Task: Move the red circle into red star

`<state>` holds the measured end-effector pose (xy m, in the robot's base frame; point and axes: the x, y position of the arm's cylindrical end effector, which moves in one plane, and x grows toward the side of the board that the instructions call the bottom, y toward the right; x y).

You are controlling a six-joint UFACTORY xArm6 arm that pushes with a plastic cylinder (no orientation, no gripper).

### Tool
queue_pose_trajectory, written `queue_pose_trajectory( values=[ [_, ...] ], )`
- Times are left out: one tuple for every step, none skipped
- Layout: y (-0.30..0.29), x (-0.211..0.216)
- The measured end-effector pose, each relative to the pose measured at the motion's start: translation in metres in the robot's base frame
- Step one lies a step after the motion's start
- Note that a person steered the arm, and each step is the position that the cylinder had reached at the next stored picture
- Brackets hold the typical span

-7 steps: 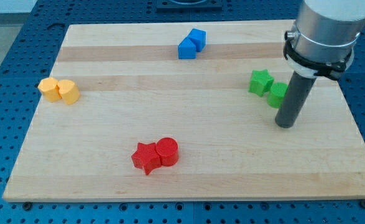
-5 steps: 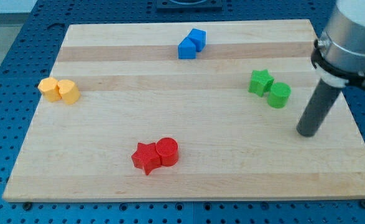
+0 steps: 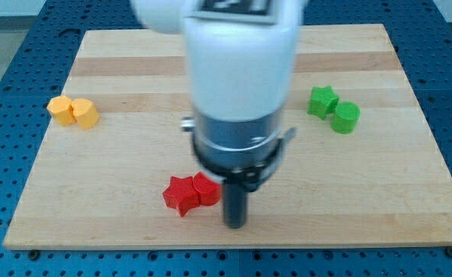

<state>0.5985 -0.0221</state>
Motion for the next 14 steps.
queue_pose_trajectory(
  values=[
    [-0.045,0.000],
    [-0.084,0.000],
    [-0.096,0.007],
    [-0.060,0.020],
    [-0.013,0.020],
    [0.052,0.020],
    [0.089,-0.001],
    [0.087,-0.029],
    [0.063,-0.035],
    [0.019,-0.035],
    [-0.012,-0.035],
    [-0.006,-0.037],
    [0.003,-0.058],
    [-0.002,-0.077]
  ],
)
